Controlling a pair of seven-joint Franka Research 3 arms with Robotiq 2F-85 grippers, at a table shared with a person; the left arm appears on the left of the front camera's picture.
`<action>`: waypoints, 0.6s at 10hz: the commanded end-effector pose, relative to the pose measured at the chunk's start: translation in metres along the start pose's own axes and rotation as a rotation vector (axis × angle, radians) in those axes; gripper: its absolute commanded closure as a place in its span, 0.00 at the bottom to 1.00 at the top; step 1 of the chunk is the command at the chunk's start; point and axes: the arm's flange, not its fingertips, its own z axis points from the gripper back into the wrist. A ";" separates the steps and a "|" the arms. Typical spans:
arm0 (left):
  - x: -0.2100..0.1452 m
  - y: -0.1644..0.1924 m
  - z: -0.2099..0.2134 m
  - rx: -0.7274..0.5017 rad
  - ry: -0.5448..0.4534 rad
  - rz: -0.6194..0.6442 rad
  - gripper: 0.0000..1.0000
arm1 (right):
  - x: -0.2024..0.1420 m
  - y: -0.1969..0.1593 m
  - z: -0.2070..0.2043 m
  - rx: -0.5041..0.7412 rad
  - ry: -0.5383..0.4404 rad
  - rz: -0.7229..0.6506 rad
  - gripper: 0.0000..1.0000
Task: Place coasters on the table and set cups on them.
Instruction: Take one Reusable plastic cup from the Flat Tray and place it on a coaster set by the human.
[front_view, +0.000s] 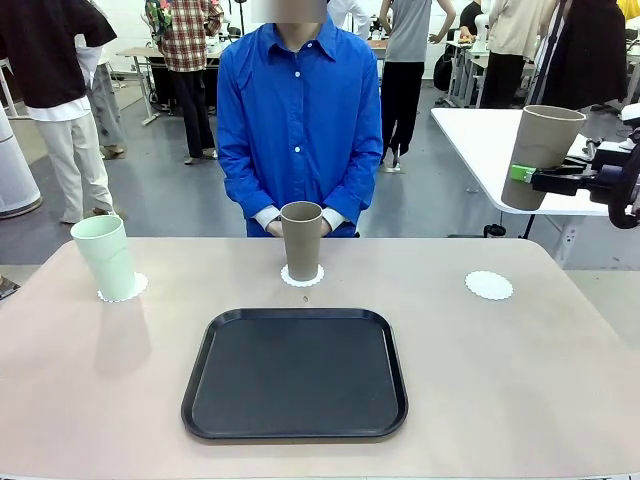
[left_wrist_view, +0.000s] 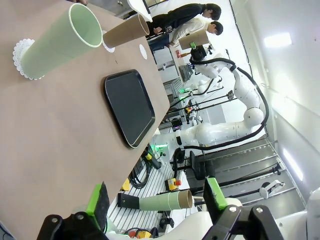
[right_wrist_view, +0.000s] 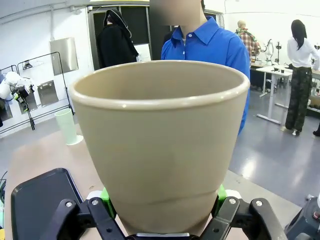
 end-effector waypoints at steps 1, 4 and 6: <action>0.000 -0.003 0.000 0.002 0.001 -0.005 0.00 | 0.002 0.000 0.001 -0.002 -0.002 0.003 0.18; 0.000 -0.003 0.000 0.002 0.001 -0.005 0.00 | 0.000 0.000 0.000 0.000 0.000 0.000 0.18; 0.000 -0.003 0.000 0.002 0.001 -0.005 0.00 | -0.023 -0.049 -0.015 0.085 -0.012 0.076 0.18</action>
